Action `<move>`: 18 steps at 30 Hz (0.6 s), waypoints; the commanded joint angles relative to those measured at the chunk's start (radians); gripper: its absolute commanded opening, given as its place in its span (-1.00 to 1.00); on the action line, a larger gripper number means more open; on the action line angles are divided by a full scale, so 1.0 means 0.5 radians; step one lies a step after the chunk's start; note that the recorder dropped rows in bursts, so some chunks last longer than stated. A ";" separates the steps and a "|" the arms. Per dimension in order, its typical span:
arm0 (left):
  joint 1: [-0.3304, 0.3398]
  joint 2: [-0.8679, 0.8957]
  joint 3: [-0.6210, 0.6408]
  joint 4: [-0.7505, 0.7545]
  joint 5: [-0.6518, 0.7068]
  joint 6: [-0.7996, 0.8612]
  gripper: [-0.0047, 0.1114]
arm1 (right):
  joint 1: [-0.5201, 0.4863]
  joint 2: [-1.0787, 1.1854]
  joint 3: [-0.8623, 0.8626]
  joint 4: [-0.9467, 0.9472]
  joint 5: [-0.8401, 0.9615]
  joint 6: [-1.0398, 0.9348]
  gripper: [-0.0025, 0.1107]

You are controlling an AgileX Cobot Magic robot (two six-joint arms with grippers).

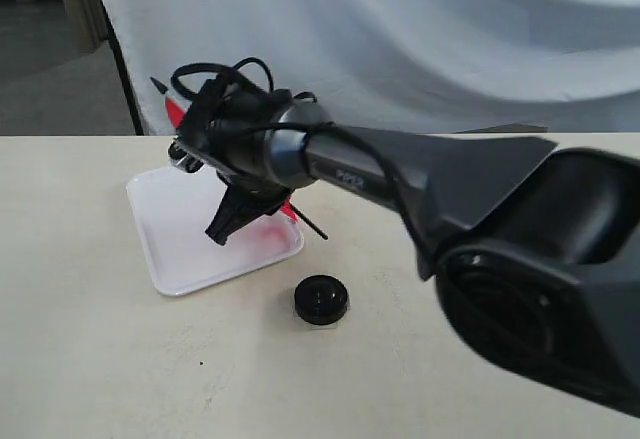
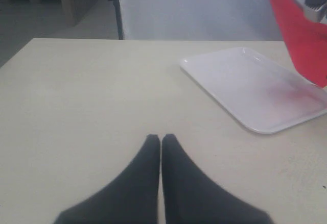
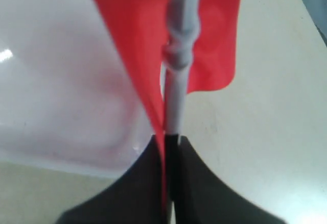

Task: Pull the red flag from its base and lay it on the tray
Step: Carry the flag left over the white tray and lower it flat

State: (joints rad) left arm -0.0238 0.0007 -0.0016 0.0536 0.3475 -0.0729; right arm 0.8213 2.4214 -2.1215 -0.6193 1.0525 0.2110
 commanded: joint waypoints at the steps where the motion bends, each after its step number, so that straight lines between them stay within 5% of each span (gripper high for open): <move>1: 0.005 -0.001 0.003 -0.003 -0.007 -0.005 -0.89 | 0.020 0.231 -0.388 -0.027 0.138 -0.101 -0.96; 9: 0.005 -0.001 0.003 -0.003 -0.007 -0.005 -0.89 | 0.016 0.511 -0.768 -0.024 0.230 -0.185 -0.96; 18: 0.005 -0.001 0.003 -0.003 -0.007 -0.005 -0.89 | 0.016 0.569 -0.780 -0.013 0.210 -0.170 -0.96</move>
State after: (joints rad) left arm -0.0238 0.0007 -0.0016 0.0536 0.3475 -0.0729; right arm 0.8343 2.7057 -2.5027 -0.6192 1.1562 0.1247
